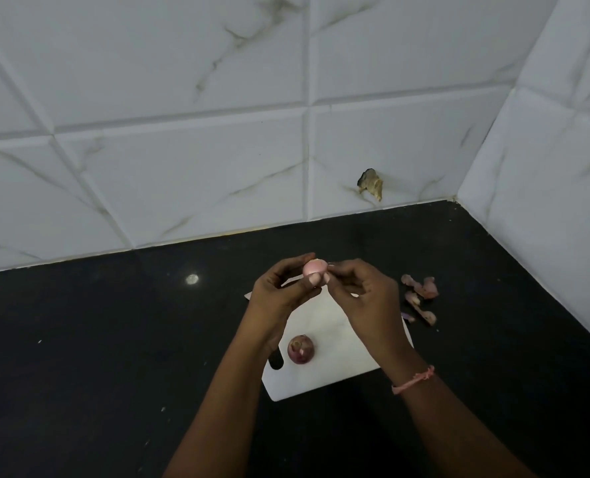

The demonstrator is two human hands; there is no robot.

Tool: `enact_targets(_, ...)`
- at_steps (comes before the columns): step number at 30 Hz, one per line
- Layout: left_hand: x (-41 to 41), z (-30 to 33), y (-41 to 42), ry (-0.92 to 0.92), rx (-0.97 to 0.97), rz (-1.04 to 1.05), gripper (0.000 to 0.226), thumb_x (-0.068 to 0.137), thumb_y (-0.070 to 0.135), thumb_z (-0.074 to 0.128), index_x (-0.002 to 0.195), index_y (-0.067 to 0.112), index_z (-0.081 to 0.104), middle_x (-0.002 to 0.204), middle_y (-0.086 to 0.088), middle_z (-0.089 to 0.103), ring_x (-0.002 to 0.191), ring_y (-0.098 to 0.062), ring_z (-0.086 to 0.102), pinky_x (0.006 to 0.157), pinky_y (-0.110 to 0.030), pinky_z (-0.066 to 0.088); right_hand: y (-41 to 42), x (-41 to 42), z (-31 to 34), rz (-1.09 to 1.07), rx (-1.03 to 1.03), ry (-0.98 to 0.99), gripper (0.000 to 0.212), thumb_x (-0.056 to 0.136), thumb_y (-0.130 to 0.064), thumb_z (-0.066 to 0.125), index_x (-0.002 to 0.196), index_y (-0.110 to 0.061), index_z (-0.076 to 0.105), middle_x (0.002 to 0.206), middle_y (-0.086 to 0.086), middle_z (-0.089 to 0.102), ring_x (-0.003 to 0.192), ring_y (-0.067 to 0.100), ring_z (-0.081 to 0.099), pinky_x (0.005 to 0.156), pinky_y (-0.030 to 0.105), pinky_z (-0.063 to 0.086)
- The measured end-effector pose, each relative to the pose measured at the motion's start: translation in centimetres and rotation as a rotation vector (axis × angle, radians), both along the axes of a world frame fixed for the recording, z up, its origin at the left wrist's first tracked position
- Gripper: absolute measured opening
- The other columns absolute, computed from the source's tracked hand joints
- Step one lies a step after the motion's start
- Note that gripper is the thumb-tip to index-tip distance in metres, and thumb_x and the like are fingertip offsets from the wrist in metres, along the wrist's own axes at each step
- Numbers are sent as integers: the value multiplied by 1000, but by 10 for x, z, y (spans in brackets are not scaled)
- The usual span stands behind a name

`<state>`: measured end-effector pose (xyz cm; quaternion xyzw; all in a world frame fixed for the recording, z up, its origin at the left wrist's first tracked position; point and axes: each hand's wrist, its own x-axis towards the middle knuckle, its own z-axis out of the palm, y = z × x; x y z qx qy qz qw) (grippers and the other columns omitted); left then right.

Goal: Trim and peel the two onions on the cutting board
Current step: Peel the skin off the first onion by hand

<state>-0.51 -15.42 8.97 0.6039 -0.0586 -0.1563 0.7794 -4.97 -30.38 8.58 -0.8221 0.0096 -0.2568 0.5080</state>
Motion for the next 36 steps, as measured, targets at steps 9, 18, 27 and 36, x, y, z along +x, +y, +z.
enact_targets(9,-11,9,-6,-30,7,-9,35,84,3,76,117,13,71,113,-3,74,107,-21,71,85,-30,58,-4,-15,10,-17,-2,-35,9,85,-12,71,94,-12,71,89,-17,67,87,-3,65,75,8,49)
enact_targets(18,-13,13,-7,-21,-17,-10,35,84,3,75,118,12,71,112,-3,75,105,-20,72,84,-29,58,-3,-21,19,-31,53,-18,12,86,-12,71,94,-20,67,85,-19,67,84,-6,66,73,7,50)
enact_targets(27,-12,12,-7,-48,5,20,34,82,4,77,115,14,71,112,-3,75,107,-20,71,83,-29,59,-2,-18,18,-20,-63,-9,11,88,-15,69,99,-16,69,89,-20,65,90,-6,63,75,6,48)
enact_targets(36,-12,13,-8,-13,-14,42,36,80,5,79,115,13,72,113,-6,74,106,-24,71,88,-37,59,-2,-10,22,4,-212,-29,7,91,-11,65,97,-11,62,92,-7,61,92,-4,58,74,4,45)
